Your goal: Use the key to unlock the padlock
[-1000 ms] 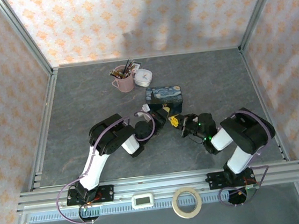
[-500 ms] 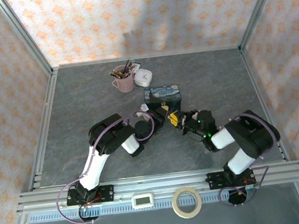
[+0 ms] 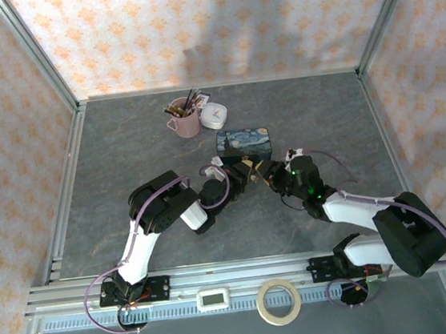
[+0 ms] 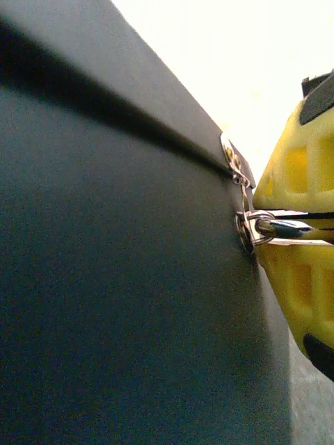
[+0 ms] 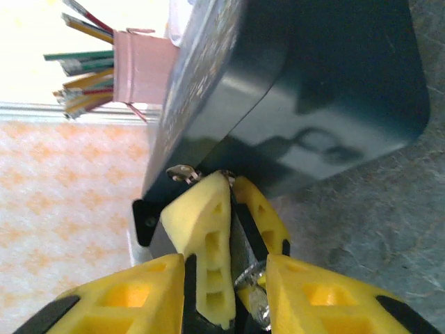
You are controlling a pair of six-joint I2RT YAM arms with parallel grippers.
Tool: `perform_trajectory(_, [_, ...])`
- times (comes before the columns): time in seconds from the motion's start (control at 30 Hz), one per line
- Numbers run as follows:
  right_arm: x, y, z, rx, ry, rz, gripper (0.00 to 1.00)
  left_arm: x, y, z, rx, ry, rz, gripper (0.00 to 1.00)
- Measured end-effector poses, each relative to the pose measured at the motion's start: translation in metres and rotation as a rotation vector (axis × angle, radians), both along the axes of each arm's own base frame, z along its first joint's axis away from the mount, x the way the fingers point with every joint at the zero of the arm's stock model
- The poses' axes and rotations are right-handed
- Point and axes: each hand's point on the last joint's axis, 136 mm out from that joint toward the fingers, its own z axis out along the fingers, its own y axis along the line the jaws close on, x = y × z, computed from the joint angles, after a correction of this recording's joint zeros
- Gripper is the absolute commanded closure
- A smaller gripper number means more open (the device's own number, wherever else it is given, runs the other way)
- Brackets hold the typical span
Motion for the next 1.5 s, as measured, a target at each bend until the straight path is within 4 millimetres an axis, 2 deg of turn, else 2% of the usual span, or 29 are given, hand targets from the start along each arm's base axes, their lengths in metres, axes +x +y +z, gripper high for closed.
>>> perform_trajectory(0.23, [-0.005, 0.003, -0.006, -0.033, 0.005, 0.01, 0.67, 0.0, 0.0, 0.001, 0.006, 0.02, 0.003, 1.0])
perform_trajectory(0.47, [-0.007, 0.005, -0.013, -0.044, -0.001, 0.027, 0.76, 0.0, 0.0, 0.001, 0.002, 0.022, 0.001, 1.0])
perform_trajectory(0.77, [-0.008, 0.02, -0.023, -0.029, 0.002, 0.077, 0.79, 0.0, 0.0, 0.0, 0.003, 0.029, 0.002, 1.0])
perform_trajectory(0.87, [-0.008, 0.023, -0.021, -0.017, -0.003, 0.08, 0.89, 0.0, 0.0, 0.0, 0.001, 0.031, 0.002, 1.0])
perform_trajectory(1.0, [-0.006, 0.023, -0.019, -0.005, -0.006, 0.069, 0.93, 0.0, 0.0, 0.001, -0.013, 0.04, 0.006, 1.0])
perform_trajectory(1.07, [-0.005, 0.024, -0.02, 0.01, 0.003, 0.058, 1.0, 0.001, 0.001, 0.001, -0.014, 0.041, 0.013, 1.0])
perform_trajectory(1.13, [-0.003, 0.025, -0.021, 0.035, 0.019, 0.046, 1.0, 0.003, 0.003, 0.0, -0.013, 0.041, 0.026, 1.0])
perform_trajectory(1.3, [-0.003, 0.028, -0.015, 0.25, 0.115, -0.024, 1.0, 0.003, 0.009, 0.005, -0.025, 0.005, 0.047, 1.0])
perform_trajectory(1.5, [-0.009, 0.019, -0.016, 0.622, 0.34, -0.181, 1.0, -0.002, -0.002, 0.007, -0.009, -0.094, 0.01, 1.0])
